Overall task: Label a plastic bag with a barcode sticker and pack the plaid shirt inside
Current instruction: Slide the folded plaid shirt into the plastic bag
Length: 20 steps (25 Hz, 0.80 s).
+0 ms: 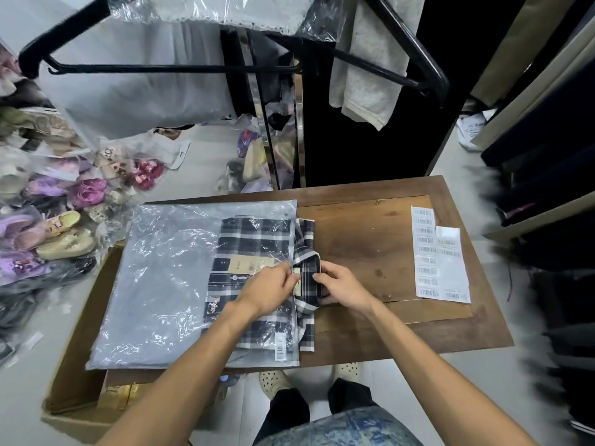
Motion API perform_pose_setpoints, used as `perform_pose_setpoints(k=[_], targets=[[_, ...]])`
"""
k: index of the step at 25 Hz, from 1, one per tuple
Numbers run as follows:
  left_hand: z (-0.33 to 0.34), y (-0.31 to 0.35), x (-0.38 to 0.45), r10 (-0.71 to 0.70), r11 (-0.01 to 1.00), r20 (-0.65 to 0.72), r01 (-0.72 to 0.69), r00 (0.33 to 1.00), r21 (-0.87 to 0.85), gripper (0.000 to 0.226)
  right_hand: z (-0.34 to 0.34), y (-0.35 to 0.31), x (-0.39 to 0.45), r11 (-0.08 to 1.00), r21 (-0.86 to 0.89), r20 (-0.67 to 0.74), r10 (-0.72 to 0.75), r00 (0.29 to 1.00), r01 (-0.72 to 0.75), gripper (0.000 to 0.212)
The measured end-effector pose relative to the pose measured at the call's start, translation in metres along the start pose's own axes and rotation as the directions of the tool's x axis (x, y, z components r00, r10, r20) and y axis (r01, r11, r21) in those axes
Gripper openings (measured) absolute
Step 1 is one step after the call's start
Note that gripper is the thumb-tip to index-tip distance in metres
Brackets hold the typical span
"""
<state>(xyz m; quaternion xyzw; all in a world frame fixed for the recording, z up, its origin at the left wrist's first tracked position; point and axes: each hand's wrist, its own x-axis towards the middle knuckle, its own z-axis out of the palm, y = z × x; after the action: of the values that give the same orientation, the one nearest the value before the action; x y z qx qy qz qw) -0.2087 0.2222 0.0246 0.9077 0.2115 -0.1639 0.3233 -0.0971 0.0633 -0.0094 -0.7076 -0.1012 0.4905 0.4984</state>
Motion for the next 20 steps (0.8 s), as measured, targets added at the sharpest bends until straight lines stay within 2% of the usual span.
perform_pose_setpoints(k=[5, 10, 14, 15, 17, 20], targets=[[-0.002, 0.003, -0.003, -0.018, 0.998, 0.004, 0.018, 1.000, -0.064, 0.030, -0.001, 0.015, -0.002, 1.000, -0.023, 0.034, 0.003, 0.999, -0.002, 0.023], [-0.001, 0.003, -0.001, -0.019, 1.000, 0.001, 0.019, 1.000, -0.016, 0.031, 0.013, 0.004, 0.001, 1.000, -0.020, 0.044, -0.020, 0.999, 0.021, 0.031], [-0.001, 0.002, 0.000, -0.024, 0.999, 0.002, 0.024, 1.000, -0.021, 0.032, 0.012, -0.013, -0.003, 0.976, 0.209, -0.039, 0.070, 0.997, -0.061, 0.034], [0.000, 0.002, -0.001, -0.026, 0.999, -0.007, 0.026, 1.000, -0.028, 0.031, 0.009, -0.014, -0.002, 0.949, 0.299, -0.002, 0.108, 0.994, -0.103, 0.037], [0.001, 0.003, -0.002, -0.024, 0.999, -0.018, 0.023, 1.000, -0.035, 0.031, 0.002, -0.012, 0.001, 0.866, 0.446, 0.169, 0.164, 0.972, -0.224, 0.052], [0.003, 0.004, -0.002, -0.014, 1.000, -0.007, 0.014, 1.000, -0.015, 0.033, 0.001, -0.011, 0.009, 0.797, 0.495, 0.351, 0.181, 0.919, -0.346, 0.086]])
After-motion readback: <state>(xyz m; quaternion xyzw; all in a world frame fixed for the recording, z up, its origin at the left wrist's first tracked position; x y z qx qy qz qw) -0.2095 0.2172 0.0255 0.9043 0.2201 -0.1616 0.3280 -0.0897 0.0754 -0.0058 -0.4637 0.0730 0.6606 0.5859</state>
